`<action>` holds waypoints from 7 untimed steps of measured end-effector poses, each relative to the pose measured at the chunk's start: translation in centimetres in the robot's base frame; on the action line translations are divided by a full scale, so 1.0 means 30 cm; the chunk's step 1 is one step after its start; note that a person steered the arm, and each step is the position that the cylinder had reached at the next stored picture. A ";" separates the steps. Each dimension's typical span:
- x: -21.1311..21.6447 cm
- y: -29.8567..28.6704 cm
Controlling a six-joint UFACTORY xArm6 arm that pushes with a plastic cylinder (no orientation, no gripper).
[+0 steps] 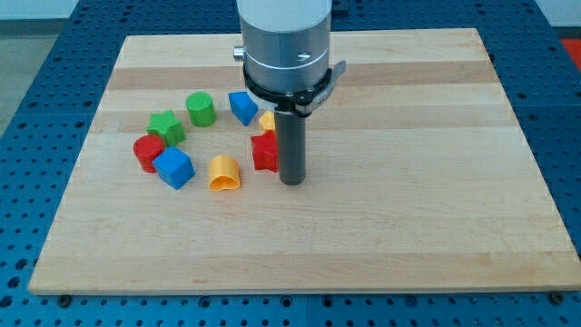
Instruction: Push the red circle into the green star
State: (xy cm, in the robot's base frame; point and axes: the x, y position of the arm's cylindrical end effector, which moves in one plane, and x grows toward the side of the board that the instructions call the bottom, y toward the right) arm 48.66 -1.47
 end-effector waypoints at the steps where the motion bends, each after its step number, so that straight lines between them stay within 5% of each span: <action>1: 0.002 -0.010; 3: 0.082 -0.012; 4: 0.210 -0.230; 5: 0.225 -0.682; 6: 0.080 -0.807; 7: -0.031 -0.699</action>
